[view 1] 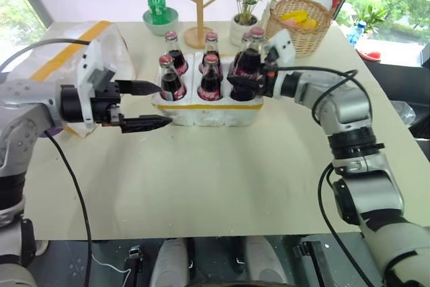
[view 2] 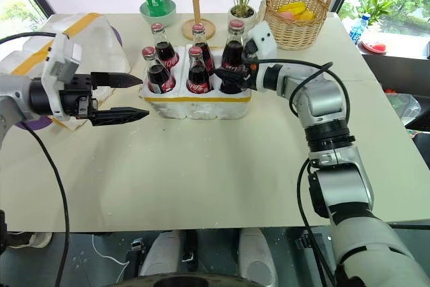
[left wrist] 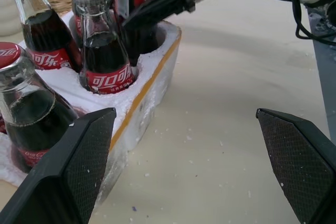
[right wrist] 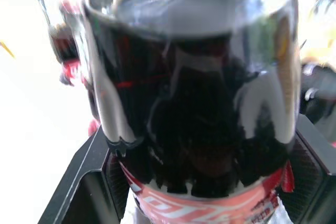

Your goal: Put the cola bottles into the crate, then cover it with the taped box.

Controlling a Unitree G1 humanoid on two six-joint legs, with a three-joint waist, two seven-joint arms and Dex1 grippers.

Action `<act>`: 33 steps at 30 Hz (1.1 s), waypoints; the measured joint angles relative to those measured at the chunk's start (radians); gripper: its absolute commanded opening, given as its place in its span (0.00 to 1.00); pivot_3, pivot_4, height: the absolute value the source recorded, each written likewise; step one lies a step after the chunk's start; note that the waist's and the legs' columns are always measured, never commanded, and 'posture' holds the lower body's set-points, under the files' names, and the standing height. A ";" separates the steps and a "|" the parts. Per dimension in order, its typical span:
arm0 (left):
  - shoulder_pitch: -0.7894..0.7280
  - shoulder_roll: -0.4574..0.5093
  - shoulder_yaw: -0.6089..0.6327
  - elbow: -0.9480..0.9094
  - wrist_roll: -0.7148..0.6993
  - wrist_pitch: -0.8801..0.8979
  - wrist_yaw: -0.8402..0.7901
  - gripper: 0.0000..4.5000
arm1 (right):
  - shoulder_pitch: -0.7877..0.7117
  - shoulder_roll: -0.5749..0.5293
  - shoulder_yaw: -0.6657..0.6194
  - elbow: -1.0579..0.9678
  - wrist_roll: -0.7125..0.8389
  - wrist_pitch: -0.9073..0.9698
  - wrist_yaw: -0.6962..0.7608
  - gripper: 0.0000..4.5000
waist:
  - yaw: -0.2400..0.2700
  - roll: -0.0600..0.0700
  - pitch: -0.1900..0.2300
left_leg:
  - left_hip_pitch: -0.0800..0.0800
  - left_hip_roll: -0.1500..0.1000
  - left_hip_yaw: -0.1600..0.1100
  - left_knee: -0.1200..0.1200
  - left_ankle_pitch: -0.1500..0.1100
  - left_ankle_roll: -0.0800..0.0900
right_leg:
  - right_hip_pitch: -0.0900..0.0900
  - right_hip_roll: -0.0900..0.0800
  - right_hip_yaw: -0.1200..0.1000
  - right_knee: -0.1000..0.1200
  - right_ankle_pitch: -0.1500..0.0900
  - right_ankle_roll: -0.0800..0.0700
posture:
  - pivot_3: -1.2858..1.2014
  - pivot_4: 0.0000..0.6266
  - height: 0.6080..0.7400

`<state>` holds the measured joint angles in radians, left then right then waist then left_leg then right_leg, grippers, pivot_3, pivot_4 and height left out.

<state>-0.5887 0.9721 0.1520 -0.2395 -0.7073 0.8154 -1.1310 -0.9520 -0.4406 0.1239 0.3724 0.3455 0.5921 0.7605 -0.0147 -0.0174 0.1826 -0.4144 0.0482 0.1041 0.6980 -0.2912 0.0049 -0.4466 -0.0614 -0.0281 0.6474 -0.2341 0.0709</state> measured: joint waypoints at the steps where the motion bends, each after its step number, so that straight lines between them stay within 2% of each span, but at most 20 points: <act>1: 0.003 0.001 0.002 -0.001 0.000 0.000 0.001 1.00 | 0.000 0.003 0.005 0.013 -0.011 0.000 -0.001 0.75 | 0.000 0.000 0.000 | 0.000 0.000 0.000 0.000 0.000 0.000 | 0.000 0.000 0.000 0.000 0.000 0.000 | 0.52 0.24 1.00; 2: 0.008 0.002 0.003 -0.001 0.000 0.000 0.002 1.00 | 0.000 0.006 0.006 0.022 -0.017 0.002 -0.002 0.88 | 0.000 0.000 0.000 | 0.000 0.000 0.000 0.000 0.000 0.000 | 0.000 0.000 0.000 0.000 0.000 0.000 | 0.52 0.24 1.00; 3: 0.017 0.003 0.003 -0.001 -0.001 0.000 0.004 1.00 | 0.000 0.011 0.003 0.024 -0.017 0.003 -0.004 0.96 | 0.000 0.000 0.000 | 0.000 0.000 0.000 0.000 0.000 0.000 | 0.000 0.000 0.000 0.000 0.000 0.000 | 0.52 0.24 1.00; 4: 0.023 0.003 0.003 -0.001 -0.001 0.000 0.004 1.00 | -0.001 0.013 -0.001 0.022 -0.017 0.003 -0.003 0.98 | 0.000 0.000 0.000 | 0.000 0.000 0.000 0.000 0.000 -0.001 | 0.000 0.000 0.000 0.000 0.000 0.000 | 0.52 0.24 1.00; 8: 0.042 0.004 0.017 -0.005 -0.004 0.000 0.005 1.00 | 0.002 -0.009 -0.016 -0.055 -0.009 0.055 0.009 0.98 | 0.001 0.000 0.000 | 0.000 0.000 0.000 0.000 0.000 0.000 | 0.000 0.000 0.000 0.000 0.000 0.000 | 0.52 0.24 1.00; 13: 0.066 0.028 0.091 -0.012 -0.031 0.012 0.027 1.00 | 0.025 -0.144 -0.048 -0.226 0.040 0.137 0.105 0.98 | 0.003 0.000 0.000 | 0.000 0.000 -0.001 0.000 -0.001 0.003 | 0.001 -0.001 -0.001 0.000 0.000 0.000 | 0.52 0.24 1.00; 18: 0.307 0.182 0.336 -0.017 0.037 0.030 0.036 1.00 | 0.023 -0.382 -0.172 -0.279 0.135 0.252 0.241 0.98 | -0.005 0.001 0.001 | 0.002 0.001 -0.001 -0.002 -0.002 0.003 | -0.001 -0.001 0.000 -0.001 -0.001 -0.001 | 0.52 0.24 1.00; 22: 0.504 0.258 0.516 0.025 0.139 0.008 -0.026 1.00 | 0.000 -0.443 -0.213 -0.282 0.172 0.263 0.306 0.98 | -0.008 0.000 0.001 | 0.007 0.002 0.001 -0.006 -0.002 0.002 | 0.002 -0.001 0.000 -0.001 -0.003 -0.006 | 0.52 0.24 1.00; 26: 0.618 0.399 0.659 0.265 0.290 -0.040 -0.152 1.00 | 0.000 -0.453 -0.207 -0.238 0.155 0.220 0.335 0.98 | -0.006 0.000 0.001 | 0.007 0.002 0.004 -0.008 -0.001 0.000 | -0.001 -0.001 0.000 -0.001 -0.004 -0.007 | 0.52 0.24 1.00; 30: 0.626 0.495 0.655 0.469 0.389 -0.161 -0.222 1.00 | 0.000 -0.425 -0.183 -0.228 0.149 0.190 0.351 0.98 | 0.000 0.001 0.001 | 0.007 0.001 0.006 -0.012 0.000 -0.001 | -0.003 -0.004 0.000 -0.001 -0.004 -0.007 | 0.52 0.24 1.00; 33: 0.507 0.521 0.490 0.618 0.402 -0.229 -0.211 1.00 | -0.001 -0.393 -0.176 -0.221 0.149 0.182 0.351 0.98 | 0.002 0.001 0.001 | 0.005 0.001 0.007 -0.013 0.001 -0.002 | -0.005 -0.003 0.000 0.000 -0.003 -0.006 | 0.52 0.24 1.00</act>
<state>-0.0817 1.4927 0.6420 0.3784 -0.3054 0.5868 -1.3425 -0.9530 -0.8334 -0.0519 0.1510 0.4948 0.7744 1.1116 -0.0122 -0.0164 0.1836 -0.4092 0.0489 0.1106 0.6848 -0.2906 0.0031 -0.4512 -0.0640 -0.0282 0.6479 -0.2376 0.0646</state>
